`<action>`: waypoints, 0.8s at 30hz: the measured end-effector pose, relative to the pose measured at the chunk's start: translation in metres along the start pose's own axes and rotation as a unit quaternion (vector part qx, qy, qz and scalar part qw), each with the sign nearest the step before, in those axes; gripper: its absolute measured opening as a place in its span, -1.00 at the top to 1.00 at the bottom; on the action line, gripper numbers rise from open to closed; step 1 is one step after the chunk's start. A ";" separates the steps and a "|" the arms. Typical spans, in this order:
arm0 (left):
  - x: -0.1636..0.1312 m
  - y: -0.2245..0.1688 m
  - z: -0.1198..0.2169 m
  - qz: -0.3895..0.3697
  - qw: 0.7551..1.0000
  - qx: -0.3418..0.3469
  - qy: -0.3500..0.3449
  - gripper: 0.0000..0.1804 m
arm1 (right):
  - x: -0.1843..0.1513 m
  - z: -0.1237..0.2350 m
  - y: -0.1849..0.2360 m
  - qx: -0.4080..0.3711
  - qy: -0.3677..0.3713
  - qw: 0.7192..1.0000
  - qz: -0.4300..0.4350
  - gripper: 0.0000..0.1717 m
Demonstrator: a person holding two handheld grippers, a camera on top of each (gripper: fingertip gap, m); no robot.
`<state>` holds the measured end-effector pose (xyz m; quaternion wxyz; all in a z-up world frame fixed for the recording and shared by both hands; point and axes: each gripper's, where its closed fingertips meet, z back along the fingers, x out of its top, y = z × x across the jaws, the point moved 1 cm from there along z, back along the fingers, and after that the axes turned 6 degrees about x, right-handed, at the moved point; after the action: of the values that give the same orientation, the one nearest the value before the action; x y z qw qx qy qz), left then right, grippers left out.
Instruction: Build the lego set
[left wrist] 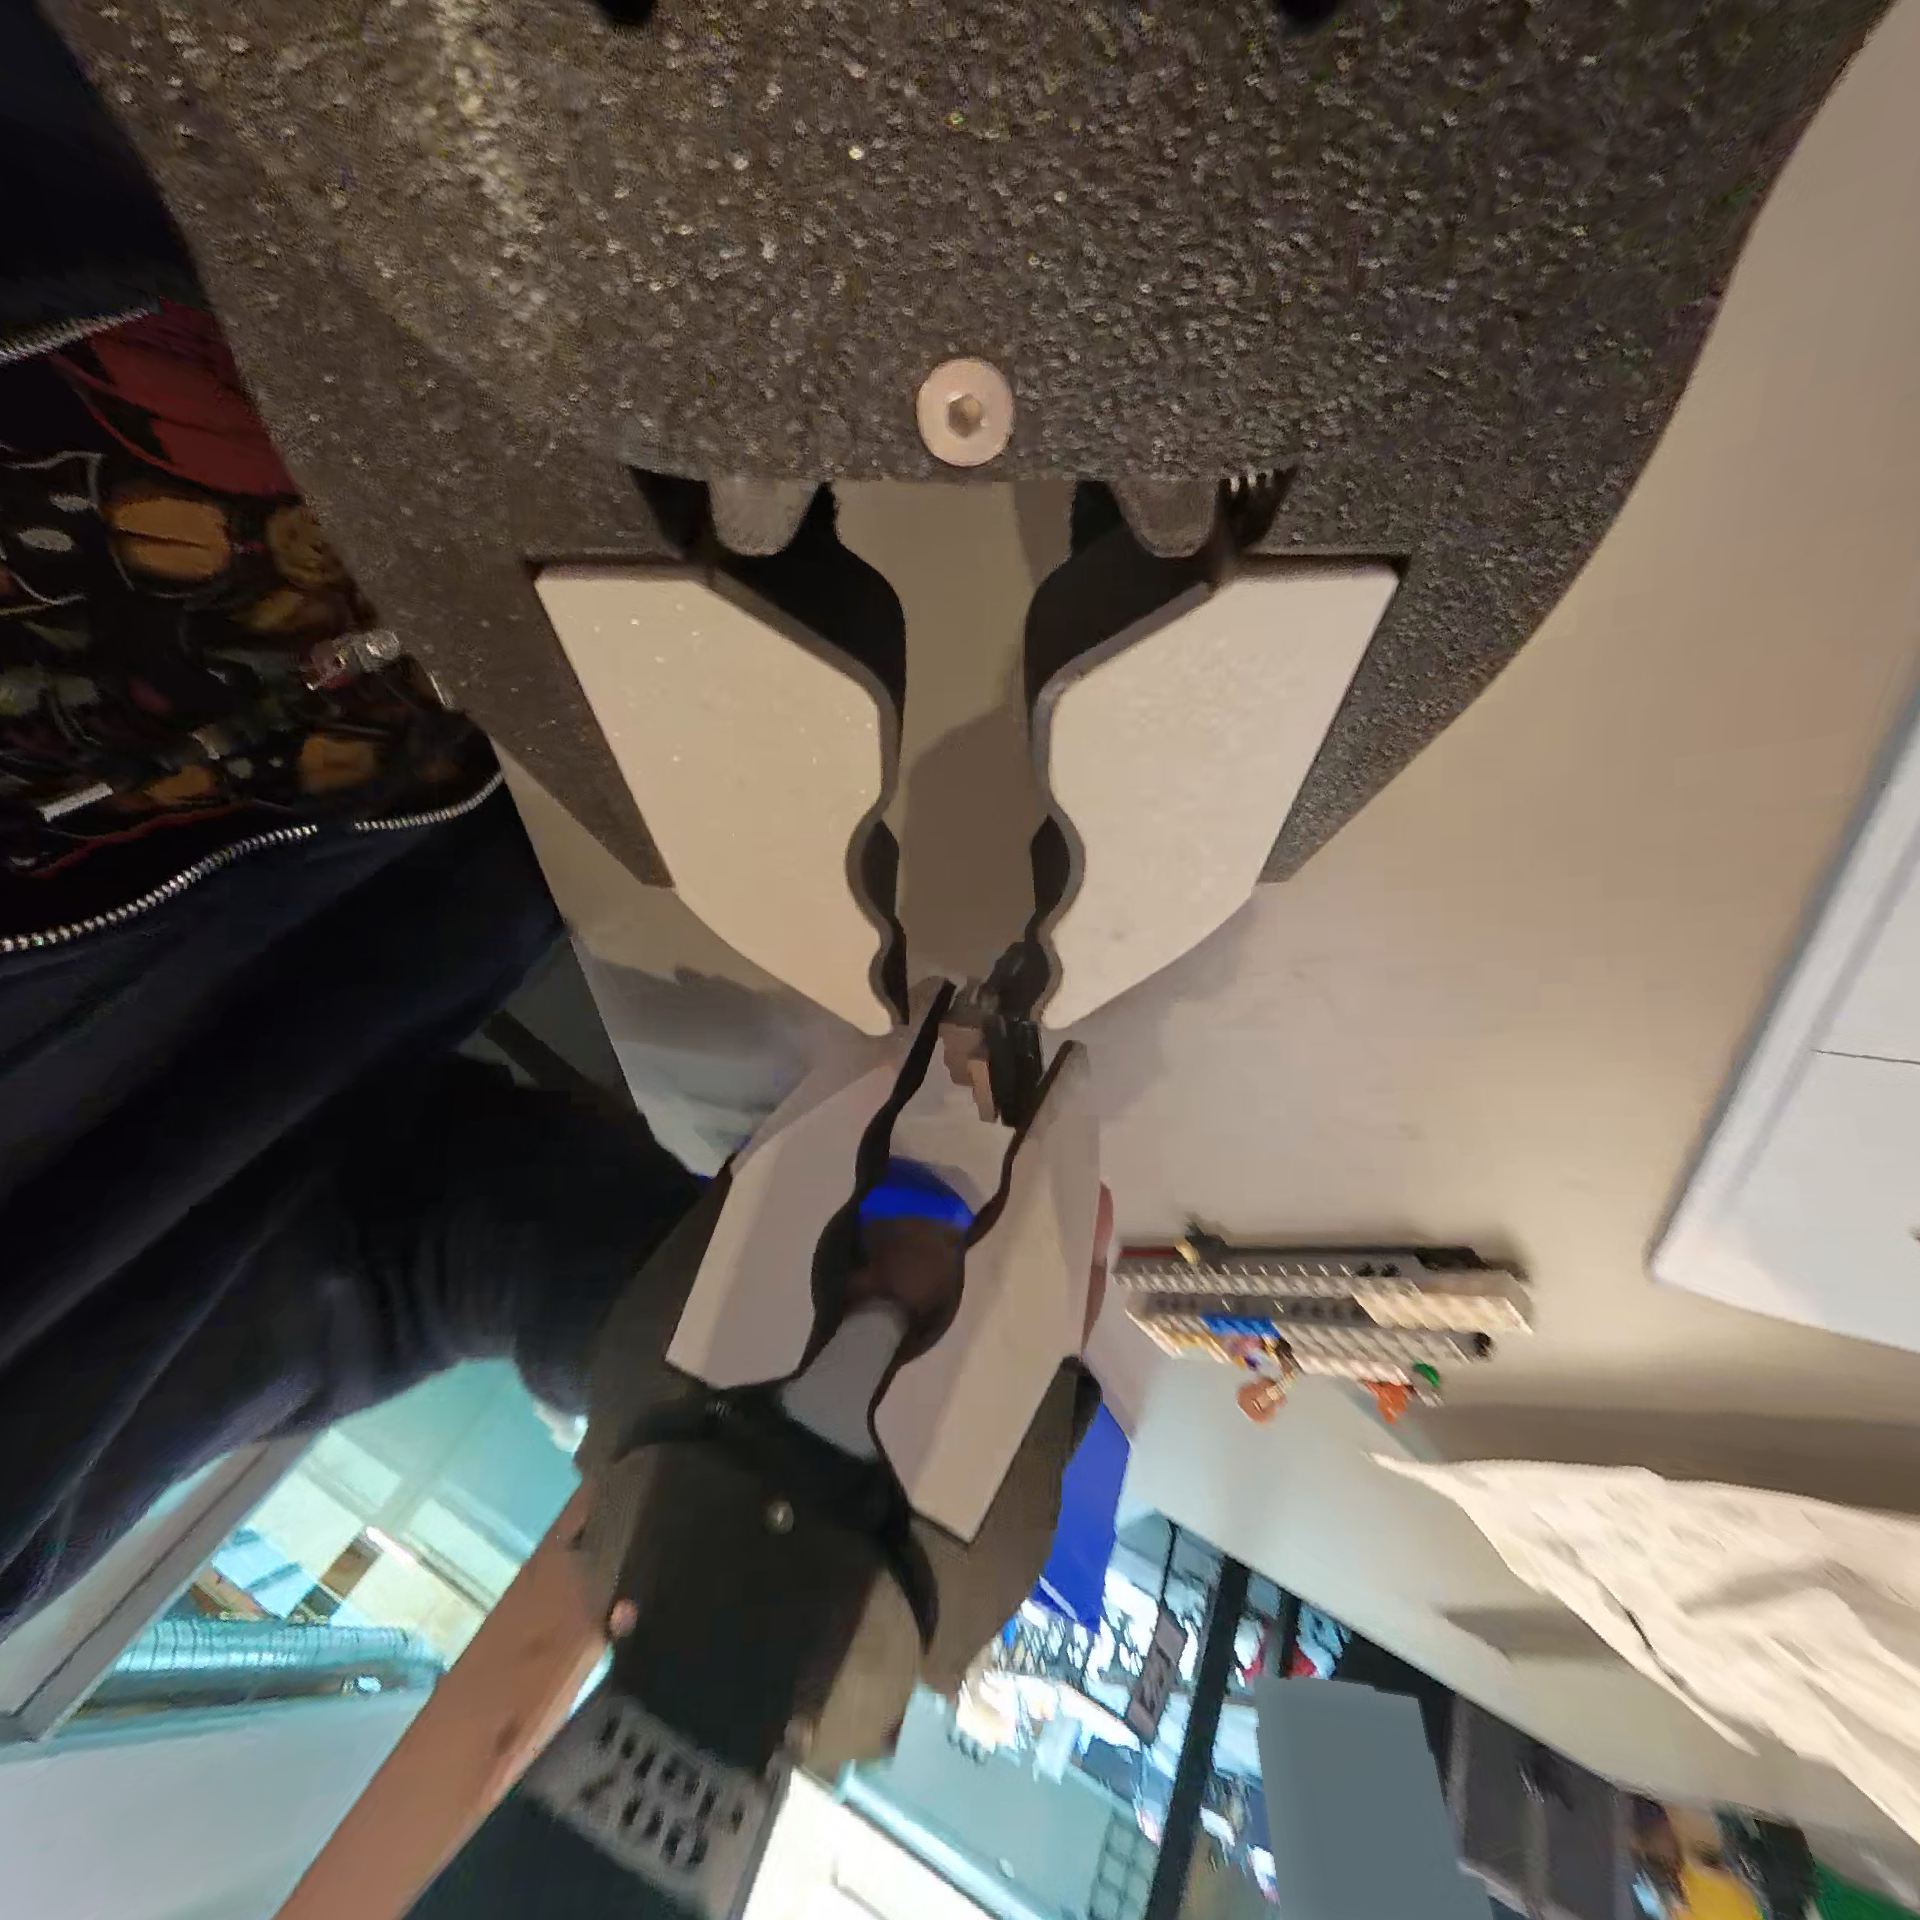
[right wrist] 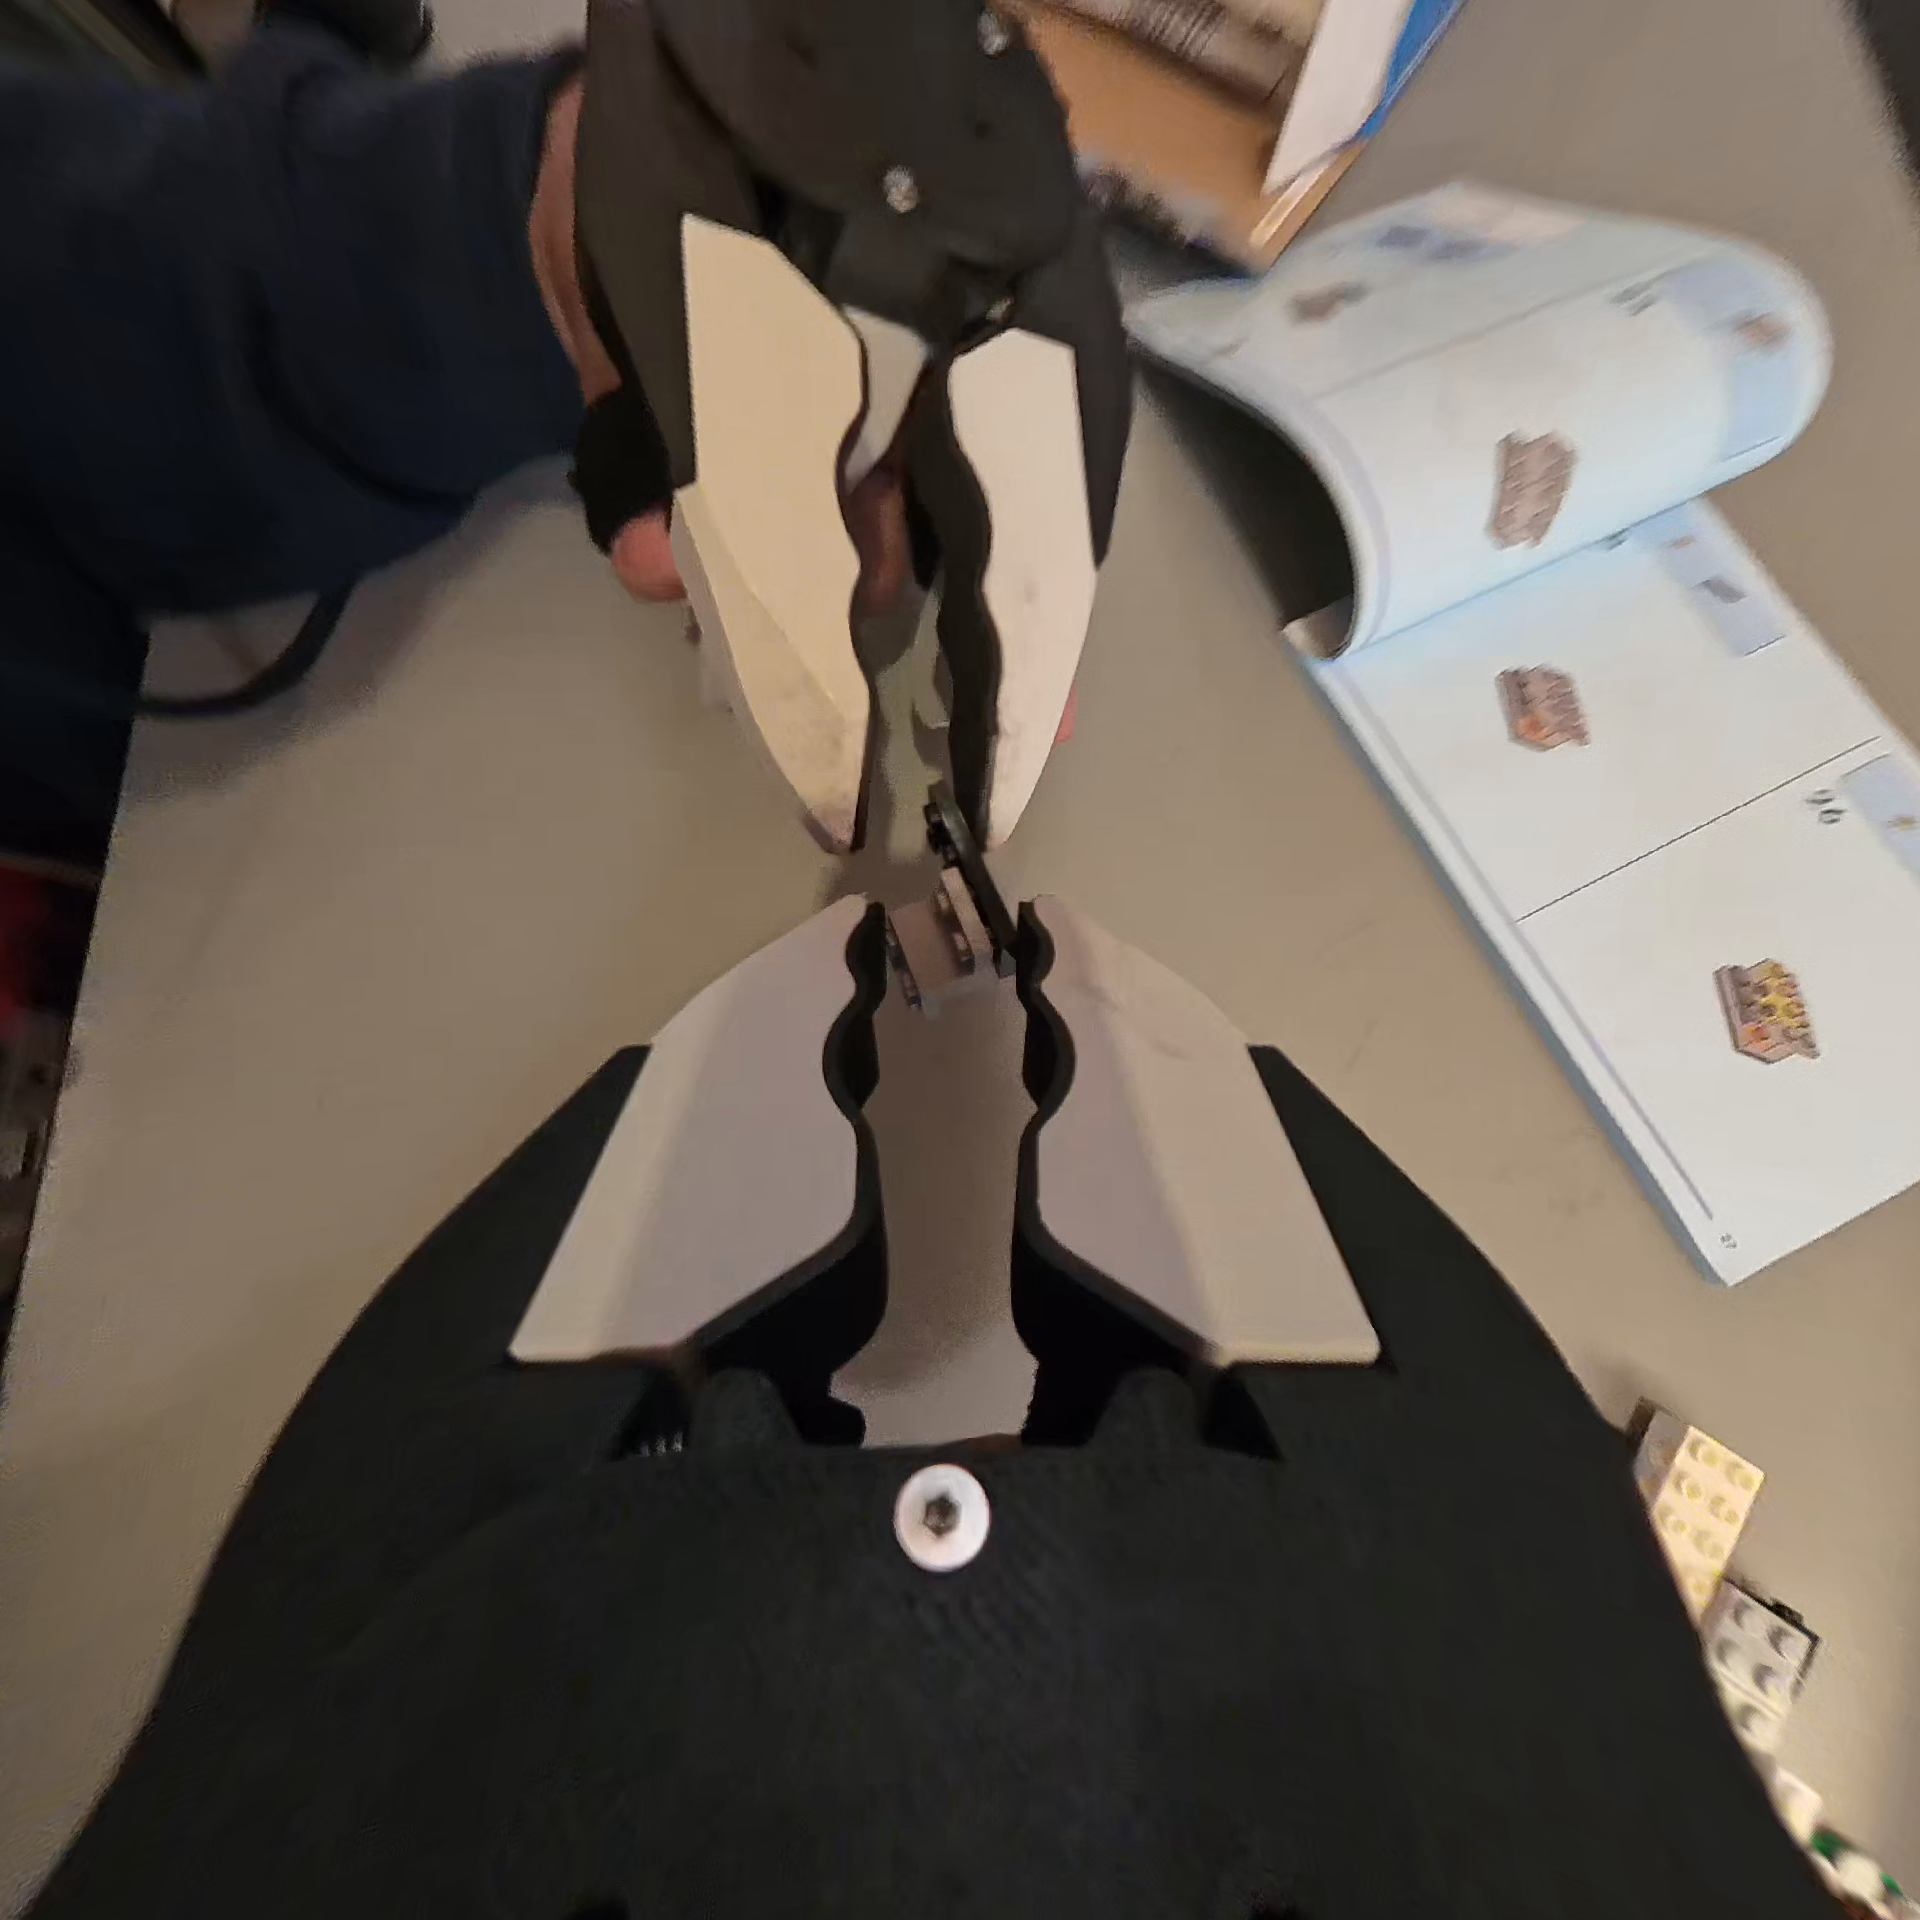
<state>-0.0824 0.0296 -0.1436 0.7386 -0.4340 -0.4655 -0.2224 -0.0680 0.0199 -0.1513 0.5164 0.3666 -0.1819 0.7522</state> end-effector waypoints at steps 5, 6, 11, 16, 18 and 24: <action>0.024 0.004 0.022 -0.038 0.995 0.006 -0.096 0.78 | 0.009 -0.008 -0.006 -0.018 -0.111 0.993 -0.020 0.72; 0.025 0.003 0.024 -0.051 0.993 0.007 -0.102 0.79 | 0.010 -0.009 -0.005 -0.012 -0.131 0.991 -0.021 0.72; 0.020 -0.001 0.027 -0.073 0.993 -0.018 -0.088 0.79 | 0.008 -0.011 0.007 0.006 -0.176 0.984 -0.004 0.74; 0.011 -0.001 0.015 -0.076 0.996 -0.028 -0.038 0.79 | 0.004 -0.012 0.014 0.013 -0.170 0.985 0.000 0.74; 0.011 0.000 0.016 -0.077 0.996 -0.018 -0.040 0.79 | 0.004 -0.009 0.014 0.013 -0.172 0.985 0.001 0.74; 0.003 -0.003 0.008 -0.083 0.996 -0.020 -0.006 0.81 | 0.003 -0.003 0.011 0.009 -0.171 0.985 0.006 0.74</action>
<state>-0.0878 0.0351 -0.1382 0.7060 -0.4099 -0.4997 -0.2896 -0.0800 0.0192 -0.1500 0.4698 0.4939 -0.2627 0.6828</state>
